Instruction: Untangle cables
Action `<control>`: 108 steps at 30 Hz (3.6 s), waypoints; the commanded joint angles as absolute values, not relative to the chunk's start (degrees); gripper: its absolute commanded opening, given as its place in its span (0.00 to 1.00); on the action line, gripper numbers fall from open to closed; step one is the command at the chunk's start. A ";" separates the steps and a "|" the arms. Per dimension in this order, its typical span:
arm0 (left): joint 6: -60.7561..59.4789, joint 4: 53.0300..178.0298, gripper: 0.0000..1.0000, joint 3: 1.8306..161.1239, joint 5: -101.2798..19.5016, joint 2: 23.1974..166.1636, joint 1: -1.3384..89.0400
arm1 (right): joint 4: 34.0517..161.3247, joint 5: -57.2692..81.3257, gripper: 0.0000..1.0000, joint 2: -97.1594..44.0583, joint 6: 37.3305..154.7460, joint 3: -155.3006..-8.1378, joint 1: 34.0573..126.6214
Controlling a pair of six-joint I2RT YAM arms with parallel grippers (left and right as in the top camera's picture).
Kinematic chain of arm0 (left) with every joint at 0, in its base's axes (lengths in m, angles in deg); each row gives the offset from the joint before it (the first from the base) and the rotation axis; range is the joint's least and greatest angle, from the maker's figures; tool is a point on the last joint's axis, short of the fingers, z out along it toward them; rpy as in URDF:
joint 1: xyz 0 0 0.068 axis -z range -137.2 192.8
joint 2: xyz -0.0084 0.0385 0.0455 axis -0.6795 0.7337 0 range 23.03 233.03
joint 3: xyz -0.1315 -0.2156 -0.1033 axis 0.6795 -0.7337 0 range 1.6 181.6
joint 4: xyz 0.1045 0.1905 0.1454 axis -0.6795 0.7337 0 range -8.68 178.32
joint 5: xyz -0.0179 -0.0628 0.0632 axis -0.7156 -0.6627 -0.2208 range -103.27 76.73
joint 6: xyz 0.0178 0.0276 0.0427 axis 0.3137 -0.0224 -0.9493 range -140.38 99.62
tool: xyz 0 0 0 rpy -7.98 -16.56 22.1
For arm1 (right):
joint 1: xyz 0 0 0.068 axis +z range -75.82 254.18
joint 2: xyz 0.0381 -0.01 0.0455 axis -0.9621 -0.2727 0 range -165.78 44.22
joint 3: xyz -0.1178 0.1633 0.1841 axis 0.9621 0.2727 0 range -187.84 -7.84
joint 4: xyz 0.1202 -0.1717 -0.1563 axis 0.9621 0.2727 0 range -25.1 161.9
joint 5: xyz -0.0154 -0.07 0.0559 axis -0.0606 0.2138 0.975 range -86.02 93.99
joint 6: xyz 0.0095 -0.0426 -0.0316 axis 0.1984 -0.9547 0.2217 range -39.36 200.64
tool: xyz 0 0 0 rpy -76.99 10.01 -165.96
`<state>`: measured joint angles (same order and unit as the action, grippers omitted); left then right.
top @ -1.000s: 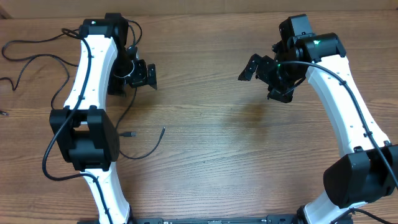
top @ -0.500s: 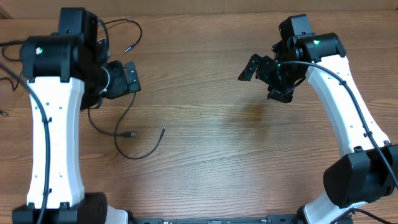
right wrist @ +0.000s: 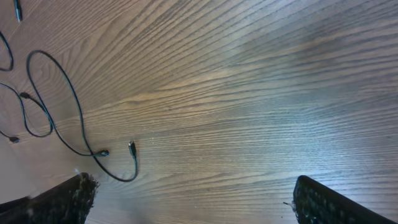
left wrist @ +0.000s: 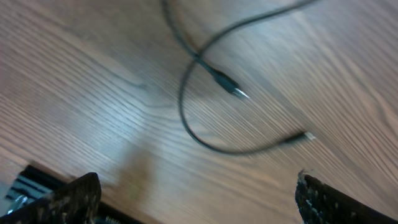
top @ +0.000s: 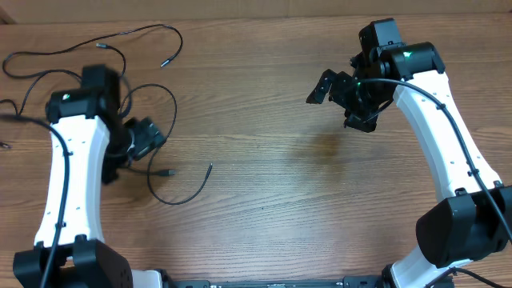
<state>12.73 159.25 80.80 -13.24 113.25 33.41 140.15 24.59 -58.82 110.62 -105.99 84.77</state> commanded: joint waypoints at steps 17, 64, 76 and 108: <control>12.36 125.44 1.00 48.82 -14.31 112.18 32.06 | 139.99 24.43 1.00 -58.19 110.35 -106.91 84.70; 41.47 104.83 0.04 49.81 -56.19 119.13 22.11 | 140.01 24.43 1.00 -58.19 110.35 -106.91 84.70; 25.40 119.74 0.29 64.43 -42.13 118.80 22.20 | 139.99 24.43 1.00 -58.19 110.35 -106.91 84.70; 1.45 114.54 0.77 62.44 -7.19 128.20 22.20 | 140.01 24.43 1.00 -58.19 110.35 -106.91 84.70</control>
<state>4.40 115.26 63.38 -8.23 124.70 22.14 140.12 24.59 -58.84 110.62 -105.99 84.77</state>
